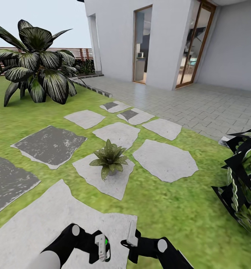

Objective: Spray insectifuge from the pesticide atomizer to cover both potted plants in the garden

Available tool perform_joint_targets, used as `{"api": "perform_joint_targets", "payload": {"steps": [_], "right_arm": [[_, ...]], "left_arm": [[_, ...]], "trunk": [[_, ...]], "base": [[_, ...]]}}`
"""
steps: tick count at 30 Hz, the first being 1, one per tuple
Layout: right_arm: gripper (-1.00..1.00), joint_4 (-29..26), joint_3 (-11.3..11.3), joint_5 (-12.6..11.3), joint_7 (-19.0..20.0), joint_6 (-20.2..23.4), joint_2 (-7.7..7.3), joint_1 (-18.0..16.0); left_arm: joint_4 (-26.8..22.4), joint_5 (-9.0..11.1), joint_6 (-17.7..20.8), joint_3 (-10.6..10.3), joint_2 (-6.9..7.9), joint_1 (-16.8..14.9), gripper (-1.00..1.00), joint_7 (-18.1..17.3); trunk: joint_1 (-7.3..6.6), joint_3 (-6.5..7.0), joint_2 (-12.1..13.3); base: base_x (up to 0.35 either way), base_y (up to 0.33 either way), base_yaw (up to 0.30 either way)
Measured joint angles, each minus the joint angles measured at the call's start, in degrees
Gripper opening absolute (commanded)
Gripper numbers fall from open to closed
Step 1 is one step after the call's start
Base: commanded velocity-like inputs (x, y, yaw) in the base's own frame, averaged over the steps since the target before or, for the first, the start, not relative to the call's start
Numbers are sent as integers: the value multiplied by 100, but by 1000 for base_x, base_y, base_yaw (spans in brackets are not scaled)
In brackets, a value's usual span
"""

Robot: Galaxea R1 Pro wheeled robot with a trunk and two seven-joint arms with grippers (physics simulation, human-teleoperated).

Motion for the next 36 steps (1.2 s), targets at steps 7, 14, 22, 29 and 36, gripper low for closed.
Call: {"api": "perform_joint_targets", "payload": {"steps": [7, 14, 22, 29, 36], "right_arm": [[-100, -1, 0, 0, 0, 1, 0, -3], [-100, -67, 0, -9, 0, 1, 0, -9], [-100, -158, 0, -18, 0, 2, 0, -9], [-100, -151, 0, -18, 0, 2, 0, -9], [-100, -150, 0, -18, 0, 5, 0, -25]], "left_arm": [[156, 13, -2, 1, -92, 4, -100, 151], [171, 29, 7, 1, -220, 6, -100, 235], [363, 20, 7, 0, -301, 6, -100, 245], [357, 40, 7, 24, -311, 6, -100, 415], [357, 41, -1, 18, -377, 6, -100, 560]], "trunk": [[0, 0, 0], [0, 0, 0], [0, 0, 0], [0, 0, 0], [0, 0, 0]], "base": [[0, 0, 0], [0, 0, 0], [0, 0, 0], [0, 0, 0], [0, 0, 0]]}}
